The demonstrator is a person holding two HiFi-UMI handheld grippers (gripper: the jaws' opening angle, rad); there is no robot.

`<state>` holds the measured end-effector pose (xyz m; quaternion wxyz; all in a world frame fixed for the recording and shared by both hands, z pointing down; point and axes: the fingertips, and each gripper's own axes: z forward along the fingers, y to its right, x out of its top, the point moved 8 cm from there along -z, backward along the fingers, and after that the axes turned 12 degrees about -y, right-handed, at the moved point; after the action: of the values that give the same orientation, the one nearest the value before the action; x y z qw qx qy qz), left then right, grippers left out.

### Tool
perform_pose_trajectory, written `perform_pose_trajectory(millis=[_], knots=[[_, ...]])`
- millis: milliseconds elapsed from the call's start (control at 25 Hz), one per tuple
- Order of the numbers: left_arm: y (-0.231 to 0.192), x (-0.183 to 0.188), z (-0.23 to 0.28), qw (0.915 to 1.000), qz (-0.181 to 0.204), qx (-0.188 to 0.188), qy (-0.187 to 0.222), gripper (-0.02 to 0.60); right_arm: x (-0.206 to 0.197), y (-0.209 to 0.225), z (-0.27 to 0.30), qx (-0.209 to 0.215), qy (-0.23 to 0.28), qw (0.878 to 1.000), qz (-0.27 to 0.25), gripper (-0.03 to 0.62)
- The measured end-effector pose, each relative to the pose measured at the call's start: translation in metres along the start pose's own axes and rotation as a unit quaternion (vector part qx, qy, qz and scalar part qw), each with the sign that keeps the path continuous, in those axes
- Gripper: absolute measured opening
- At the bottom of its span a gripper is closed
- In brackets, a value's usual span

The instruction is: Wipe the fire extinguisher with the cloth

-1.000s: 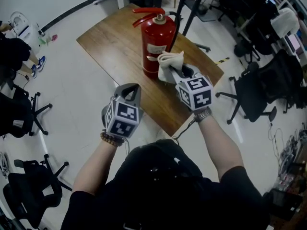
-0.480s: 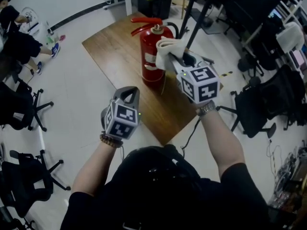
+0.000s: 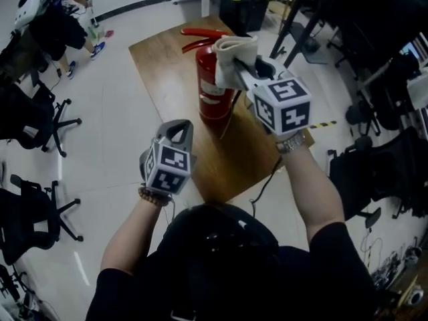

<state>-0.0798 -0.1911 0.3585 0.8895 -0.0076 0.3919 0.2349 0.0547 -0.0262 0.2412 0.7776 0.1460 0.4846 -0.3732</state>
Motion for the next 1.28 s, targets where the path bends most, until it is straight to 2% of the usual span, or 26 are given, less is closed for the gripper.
perform_pose_trajectory(millis=[280, 400, 920, 1280], knots=[[0.008, 0.003, 0.007, 0.9991, -0.029, 0.026, -0.016, 0.000, -0.004, 0.012, 0.018, 0.034, -0.008, 0.999, -0.019, 0.115], [0.011, 0.004, 0.013, 0.9987, -0.030, 0.036, -0.021, 0.000, -0.008, 0.015, 0.020, 0.051, -0.004, 0.998, -0.026, 0.115], [0.034, 0.018, 0.027, 0.9970, -0.049, 0.045, -0.039, 0.000, -0.038, 0.015, 0.017, 0.097, 0.002, 0.995, -0.033, 0.114], [0.045, 0.016, 0.034, 0.9956, -0.051, 0.057, -0.055, 0.000, -0.074, 0.016, 0.031, 0.120, -0.029, 0.992, -0.032, 0.114]])
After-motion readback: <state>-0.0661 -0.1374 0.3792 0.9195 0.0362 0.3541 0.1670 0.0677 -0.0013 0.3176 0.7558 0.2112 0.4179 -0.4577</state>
